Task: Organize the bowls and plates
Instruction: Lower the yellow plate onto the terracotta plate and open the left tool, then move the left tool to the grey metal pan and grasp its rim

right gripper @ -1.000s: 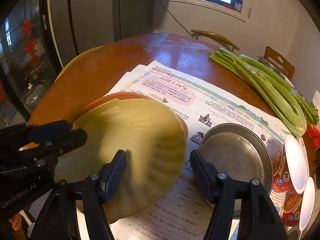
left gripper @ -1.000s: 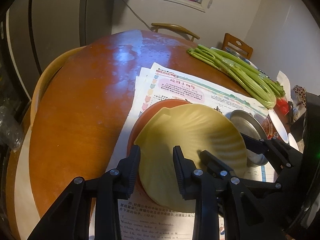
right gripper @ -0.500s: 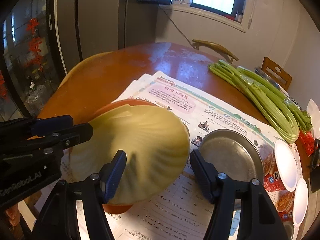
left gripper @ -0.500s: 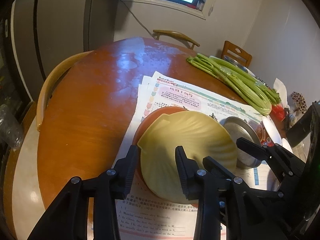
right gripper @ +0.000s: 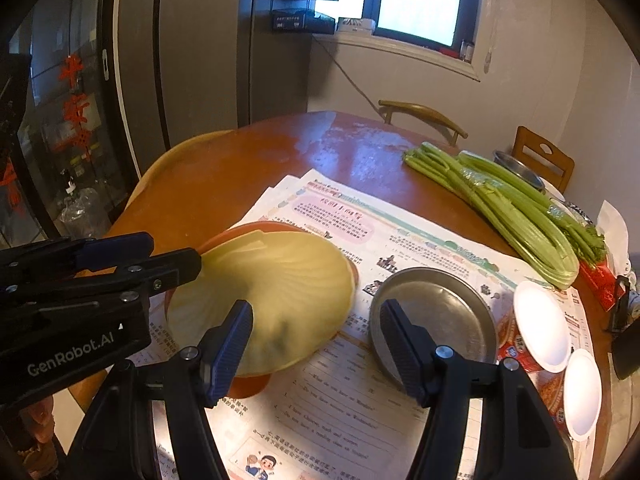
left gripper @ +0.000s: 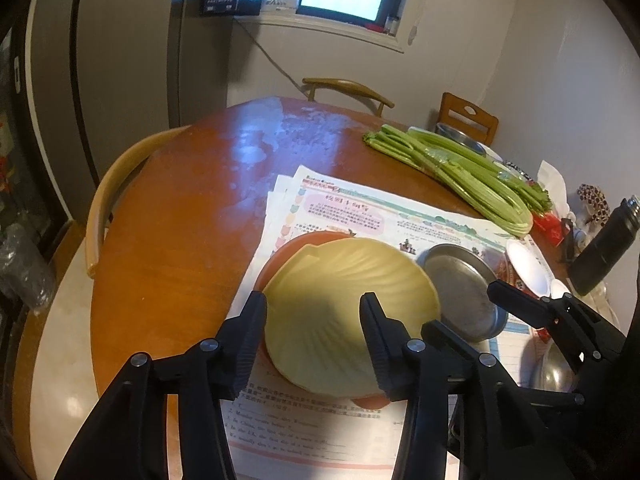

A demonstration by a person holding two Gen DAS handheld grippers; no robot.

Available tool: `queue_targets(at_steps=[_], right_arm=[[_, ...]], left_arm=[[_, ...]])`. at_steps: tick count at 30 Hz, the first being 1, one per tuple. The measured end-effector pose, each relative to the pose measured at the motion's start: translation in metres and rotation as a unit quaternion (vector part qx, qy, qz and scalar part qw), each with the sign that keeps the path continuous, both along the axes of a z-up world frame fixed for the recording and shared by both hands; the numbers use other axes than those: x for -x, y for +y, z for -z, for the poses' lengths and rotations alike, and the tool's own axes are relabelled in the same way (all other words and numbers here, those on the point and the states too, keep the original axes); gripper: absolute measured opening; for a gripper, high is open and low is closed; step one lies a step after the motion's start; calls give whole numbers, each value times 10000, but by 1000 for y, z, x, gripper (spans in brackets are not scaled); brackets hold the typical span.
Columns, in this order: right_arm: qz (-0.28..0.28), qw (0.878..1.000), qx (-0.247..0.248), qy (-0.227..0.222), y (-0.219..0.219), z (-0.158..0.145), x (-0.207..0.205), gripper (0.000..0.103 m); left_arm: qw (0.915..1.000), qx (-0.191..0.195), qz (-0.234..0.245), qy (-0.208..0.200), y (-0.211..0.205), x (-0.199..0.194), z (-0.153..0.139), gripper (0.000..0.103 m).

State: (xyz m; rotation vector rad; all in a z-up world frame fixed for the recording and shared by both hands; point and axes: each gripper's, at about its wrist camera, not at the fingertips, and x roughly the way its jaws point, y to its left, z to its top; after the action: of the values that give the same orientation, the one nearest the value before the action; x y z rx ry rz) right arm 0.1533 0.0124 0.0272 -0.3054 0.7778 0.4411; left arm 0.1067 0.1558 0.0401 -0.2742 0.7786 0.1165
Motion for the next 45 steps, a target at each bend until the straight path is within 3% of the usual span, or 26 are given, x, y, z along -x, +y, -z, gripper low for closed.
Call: queue_targets(at_steps=[23, 45], right_arm=[[459, 9974, -522, -213, -70, -31, 13, 67], [1289, 9859, -995, 390, -144, -1, -14, 67]], left_arm=[[9982, -382, 442, -131, -64, -5, -26, 53], [9916, -651, 1078, 285, -118, -54, -6, 53]])
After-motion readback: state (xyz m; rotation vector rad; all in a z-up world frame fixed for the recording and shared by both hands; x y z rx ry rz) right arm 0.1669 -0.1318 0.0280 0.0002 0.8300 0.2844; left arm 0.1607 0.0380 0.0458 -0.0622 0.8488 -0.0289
